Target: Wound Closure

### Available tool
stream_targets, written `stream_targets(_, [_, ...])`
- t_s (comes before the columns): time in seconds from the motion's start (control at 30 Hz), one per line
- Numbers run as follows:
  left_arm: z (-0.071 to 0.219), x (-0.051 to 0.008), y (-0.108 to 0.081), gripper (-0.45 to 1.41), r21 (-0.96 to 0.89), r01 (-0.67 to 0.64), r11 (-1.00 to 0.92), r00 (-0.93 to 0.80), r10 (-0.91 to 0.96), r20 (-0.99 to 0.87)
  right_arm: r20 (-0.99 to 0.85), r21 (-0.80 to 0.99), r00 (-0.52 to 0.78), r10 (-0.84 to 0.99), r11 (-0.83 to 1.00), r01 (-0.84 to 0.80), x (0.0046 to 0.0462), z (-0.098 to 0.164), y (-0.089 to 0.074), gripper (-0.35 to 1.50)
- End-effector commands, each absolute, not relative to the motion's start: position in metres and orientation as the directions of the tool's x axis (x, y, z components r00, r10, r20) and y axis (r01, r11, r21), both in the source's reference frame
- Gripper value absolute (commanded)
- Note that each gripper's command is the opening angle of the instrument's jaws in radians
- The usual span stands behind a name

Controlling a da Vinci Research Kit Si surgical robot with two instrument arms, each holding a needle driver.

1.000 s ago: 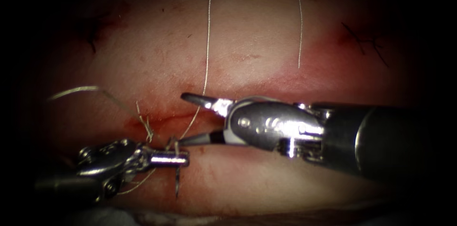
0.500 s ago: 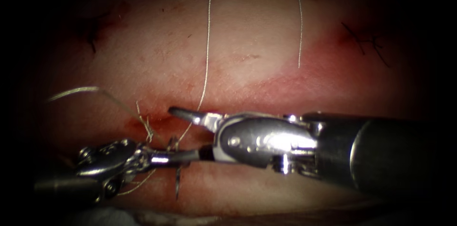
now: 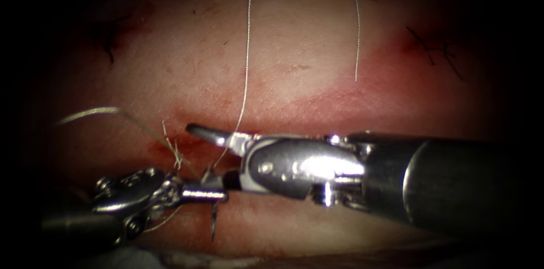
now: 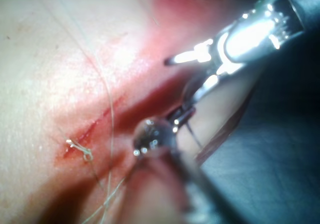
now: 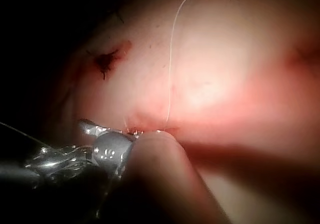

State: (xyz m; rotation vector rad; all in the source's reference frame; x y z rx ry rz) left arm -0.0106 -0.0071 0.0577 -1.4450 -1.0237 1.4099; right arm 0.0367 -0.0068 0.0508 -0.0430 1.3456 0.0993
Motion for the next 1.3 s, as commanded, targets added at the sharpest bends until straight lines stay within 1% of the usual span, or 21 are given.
stream_targets(0.03, [0.058, -0.011, -0.008, -0.26, -0.954, -0.006, -0.299, 0.029, 0.954, -0.3, -0.974, 0.028, 0.219, 0.049, 0.995, -0.095, 0.0372, 0.052, -0.007, 0.74])
stream_targets(0.07, [0.058, -0.011, -0.008, -0.26, -0.954, -0.006, -0.299, 0.03, 0.954, -0.299, -0.974, 0.034, 0.219, 0.054, 0.995, -0.096, 0.0372, 0.052, -0.007, 0.67])
stream_targets(0.1, [0.058, -0.011, -0.008, -0.26, -0.954, -0.006, -0.298, 0.03, 0.954, -0.298, -0.974, 0.033, 0.219, 0.054, 0.995, -0.096, 0.0371, 0.052, -0.007, 0.54])
stream_targets(0.17, [0.058, -0.011, -0.008, -0.26, -0.955, -0.006, -0.298, 0.03, 0.954, -0.298, -0.975, 0.032, 0.217, 0.053, 0.995, -0.098, 0.0371, 0.052, -0.007, 0.34])
stream_targets(0.2, [0.058, -0.011, -0.008, -0.26, -0.955, -0.006, -0.298, 0.03, 0.954, -0.298, -0.974, 0.032, 0.219, 0.053, 0.995, -0.096, 0.0371, 0.052, -0.007, 0.12])
stream_targets(0.23, [0.058, -0.011, -0.008, -0.26, -0.955, -0.005, -0.297, 0.03, 0.954, -0.297, -0.974, 0.032, 0.221, 0.052, 0.995, -0.093, 0.0371, 0.052, -0.007, -0.25])
stream_targets(0.27, [0.058, -0.011, -0.008, -0.28, -0.955, -0.005, -0.297, 0.03, 0.954, -0.297, -0.974, 0.034, 0.219, 0.051, 0.996, -0.082, 0.0371, 0.052, -0.007, -0.35])
stream_targets(0.4, [0.058, -0.011, -0.008, -0.28, -0.957, -0.004, -0.29, 0.03, 0.957, -0.29, -0.977, 0.035, 0.208, 0.049, 0.997, -0.066, 0.0371, 0.052, -0.007, -0.35])
stream_targets(0.47, [0.058, -0.0109, -0.008, -0.25, -0.956, -0.003, -0.294, 0.029, 0.955, -0.294, -0.975, 0.038, 0.219, 0.048, 0.998, -0.051, 0.0367, 0.052, -0.007, -0.35])
stream_targets(0.5, [0.057, -0.0107, -0.007, -0.15, -0.954, -0.002, -0.299, 0.028, 0.954, -0.299, -0.971, 0.041, 0.232, 0.048, 0.999, -0.035, 0.0364, 0.052, -0.007, -0.35])
stream_targets(0.57, [0.057, -0.0106, -0.007, 0.32, -0.955, -0.016, -0.296, 0.037, 0.954, -0.296, -0.972, 0.042, 0.228, 0.047, 0.999, -0.025, 0.0359, 0.052, -0.007, -0.35])
stream_targets(0.6, [0.057, -0.0106, -0.007, 0.41, -0.953, -0.042, -0.3, 0.054, 0.952, -0.302, -0.973, 0.05, 0.223, 0.053, 0.999, -0.021, 0.0356, 0.052, -0.007, -0.35])
stream_targets(0.63, [0.058, -0.0105, -0.007, 0.71, -0.945, -0.072, -0.32, 0.063, 0.944, -0.324, -0.975, 0.039, 0.218, 0.041, 0.999, -0.013, 0.0354, 0.052, -0.007, -0.35])
stream_targets(0.67, [0.058, -0.0104, -0.006, 0.78, -0.938, -0.088, -0.335, 0.062, 0.938, -0.341, -0.976, 0.023, 0.216, 0.024, 1.0, -0.006, 0.0352, 0.053, -0.007, -0.35])
stream_targets(0.7, [0.058, -0.0101, -0.006, 0.93, -0.919, -0.113, -0.378, 0.049, 0.921, -0.385, -0.979, -0.013, 0.202, -0.017, 1.0, 0.019, 0.0348, 0.053, -0.006, -0.35])
stream_targets(0.8, [0.058, -0.0099, -0.007, 1.08, -0.885, -0.143, -0.443, 0.008, 0.894, -0.449, -0.979, -0.077, 0.188, -0.083, 0.996, 0.042, 0.0346, 0.054, -0.005, -0.35])
stream_targets(0.83, [0.058, -0.0097, -0.007, 1.11, -0.864, -0.164, -0.476, -0.014, 0.877, -0.48, -0.977, -0.107, 0.182, -0.114, 0.993, 0.052, 0.0345, 0.054, -0.005, -0.35])
stream_targets(0.9, [0.059, -0.0094, -0.008, 1.11, -0.805, -0.23, -0.547, -0.071, 0.834, -0.547, -0.975, -0.159, 0.15, -0.163, 0.986, 0.04, 0.0345, 0.055, -0.003, -0.35])
stream_targets(1.07, [0.064, -0.0095, -0.01, 1.08, -0.718, -0.331, -0.613, -0.21, 0.789, -0.577, -0.961, -0.25, 0.12, -0.251, 0.968, 0.026, 0.0352, 0.057, -0.001, -0.35])
stream_targets(1.2, [0.067, -0.0094, -0.01, 1.01, -0.69, -0.37, -0.622, -0.214, 0.78, -0.588, -0.947, -0.306, 0.096, -0.308, 0.951, 0.035, 0.0365, 0.057, -0.001, -0.35])
stream_targets(1.3, [0.07, -0.0091, -0.009, 0.96, -0.664, -0.402, -0.63, -0.213, 0.77, -0.601, -0.918, -0.391, 0.054, -0.392, 0.92, 0.034, 0.0379, 0.058, -0.001, -0.35])
